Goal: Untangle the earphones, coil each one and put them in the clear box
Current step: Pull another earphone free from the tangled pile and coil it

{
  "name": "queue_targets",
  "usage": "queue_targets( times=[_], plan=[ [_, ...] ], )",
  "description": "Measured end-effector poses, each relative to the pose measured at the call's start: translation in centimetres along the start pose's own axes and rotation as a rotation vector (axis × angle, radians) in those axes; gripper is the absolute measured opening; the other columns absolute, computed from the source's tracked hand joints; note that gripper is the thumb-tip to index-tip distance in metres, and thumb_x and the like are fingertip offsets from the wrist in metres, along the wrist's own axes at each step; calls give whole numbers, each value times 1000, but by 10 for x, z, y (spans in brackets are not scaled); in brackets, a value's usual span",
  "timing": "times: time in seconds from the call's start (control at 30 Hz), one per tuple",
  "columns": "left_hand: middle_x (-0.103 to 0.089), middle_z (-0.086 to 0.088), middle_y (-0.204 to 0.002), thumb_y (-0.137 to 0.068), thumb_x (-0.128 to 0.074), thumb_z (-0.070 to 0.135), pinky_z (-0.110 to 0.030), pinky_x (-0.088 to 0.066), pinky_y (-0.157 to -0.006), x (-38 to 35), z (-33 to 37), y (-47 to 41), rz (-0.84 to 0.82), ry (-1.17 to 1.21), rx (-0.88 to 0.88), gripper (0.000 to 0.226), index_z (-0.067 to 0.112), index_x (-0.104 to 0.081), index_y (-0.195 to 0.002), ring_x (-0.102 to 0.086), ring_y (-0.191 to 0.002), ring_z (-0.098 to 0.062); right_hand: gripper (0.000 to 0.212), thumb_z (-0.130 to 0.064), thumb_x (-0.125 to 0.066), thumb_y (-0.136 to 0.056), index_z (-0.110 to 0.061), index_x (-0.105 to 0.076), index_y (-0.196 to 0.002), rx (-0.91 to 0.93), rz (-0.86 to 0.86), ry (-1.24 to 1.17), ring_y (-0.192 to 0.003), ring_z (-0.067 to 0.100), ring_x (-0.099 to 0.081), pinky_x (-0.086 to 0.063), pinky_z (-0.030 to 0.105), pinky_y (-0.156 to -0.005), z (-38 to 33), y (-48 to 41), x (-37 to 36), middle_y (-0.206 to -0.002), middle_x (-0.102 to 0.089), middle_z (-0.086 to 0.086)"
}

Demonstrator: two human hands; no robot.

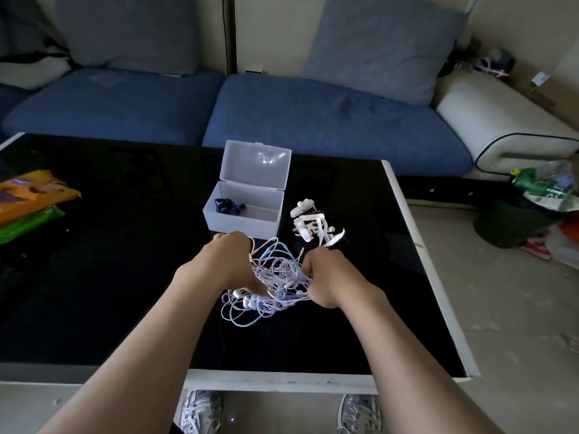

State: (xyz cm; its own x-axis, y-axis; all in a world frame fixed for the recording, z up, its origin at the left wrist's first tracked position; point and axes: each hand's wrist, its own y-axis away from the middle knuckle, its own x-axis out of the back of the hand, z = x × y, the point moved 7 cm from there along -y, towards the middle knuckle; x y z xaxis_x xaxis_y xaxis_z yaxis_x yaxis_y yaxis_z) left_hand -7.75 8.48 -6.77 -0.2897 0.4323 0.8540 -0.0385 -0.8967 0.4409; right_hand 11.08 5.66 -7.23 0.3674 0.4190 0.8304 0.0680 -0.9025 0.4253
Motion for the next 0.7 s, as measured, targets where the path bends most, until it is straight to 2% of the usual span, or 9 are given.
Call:
queue_targets(
  times=[0.1, 0.2, 0.27, 0.37, 0.43, 0.53, 0.57, 0.63, 0.7],
  plan=[
    [-66, 0, -76, -47, -103, 54, -37, -55, -66, 0, 2, 4, -35, -33, -4, 59, 17, -61, -67, -67, -78, -22, 26, 7, -54, -82, -4, -64, -104, 20, -88, 25, -70, 27, -46, -36, 35, -61, 1, 2, -1, -93, -61, 11],
    [-68, 2, -98, -59, -101, 42, -38, -57, -80, 3, 6, 3, 11, -39, -51, 47, 22, -72, -90, -66, -97, -23, 23, -13, -66, -80, -8, -68, -102, 14, -105, -61, -70, 23, -50, -40, 34, -62, -1, -1, -1, -90, -64, 5],
    [-62, 0, -107, -70, -94, 26, -36, -53, -80, 8, 7, 2, 95, -44, -69, 39, 23, -71, -102, -62, -105, -24, 24, -33, -69, -81, -10, -62, -78, 22, -2, -137, -65, 20, -49, -39, 34, -62, -5, -6, 2, -72, -58, 0],
    [-56, -4, -119, -83, -69, 4, -41, -55, -92, 10, 10, 2, 150, -70, -110, 35, 18, -68, -115, -62, -113, -29, 55, -55, -67, -88, -11, -61, -56, 55, 260, -104, -71, 23, -64, -52, 34, -69, -10, -8, 9, -57, -60, -3],
    [-54, -6, -126, -84, -60, -3, -41, -55, -96, 12, 15, 3, 162, -65, -159, 40, 13, -66, -120, -62, -113, -30, 53, -50, -67, -93, -17, -58, -52, 104, 394, 13, -89, 30, -65, -53, 37, -75, -14, -7, 15, -72, -59, 0],
    [-51, -7, -140, -84, -57, -10, -44, -54, -99, 16, 23, 6, 187, -19, -233, 60, 15, -57, -139, -59, -122, -30, 34, -43, -65, -97, -20, -76, -75, 142, 480, 124, -97, 32, -63, -50, 37, -77, -20, -5, 23, -92, -57, 3],
    [-48, -7, -145, -84, -55, -12, -45, -54, -99, 16, 25, 7, 182, 11, -251, 72, 19, -48, -149, -59, -124, -30, 32, -42, -65, -99, -19, -78, -82, 153, 505, 155, -95, 31, -63, -51, 37, -77, -21, -4, 26, -95, -59, 4],
    [-45, -7, -143, -84, -53, -14, -47, -55, -93, 16, 27, 7, 174, 65, -291, 89, 28, -29, -159, -60, -116, -31, 31, -35, -64, -100, -19, -70, -74, 196, 564, 135, -85, 30, -62, -48, 37, -70, -22, -2, 32, -89, -61, 5],
    [-45, -6, -139, -88, -54, -8, -49, -54, -91, 15, 28, 6, 174, 108, -312, 94, 37, -15, -161, -58, -110, -30, 31, -20, -64, -99, -22, -61, -68, 279, 575, -102, -70, 23, -61, -47, 36, -61, -21, 0, 38, -76, -60, 0]
  ],
)
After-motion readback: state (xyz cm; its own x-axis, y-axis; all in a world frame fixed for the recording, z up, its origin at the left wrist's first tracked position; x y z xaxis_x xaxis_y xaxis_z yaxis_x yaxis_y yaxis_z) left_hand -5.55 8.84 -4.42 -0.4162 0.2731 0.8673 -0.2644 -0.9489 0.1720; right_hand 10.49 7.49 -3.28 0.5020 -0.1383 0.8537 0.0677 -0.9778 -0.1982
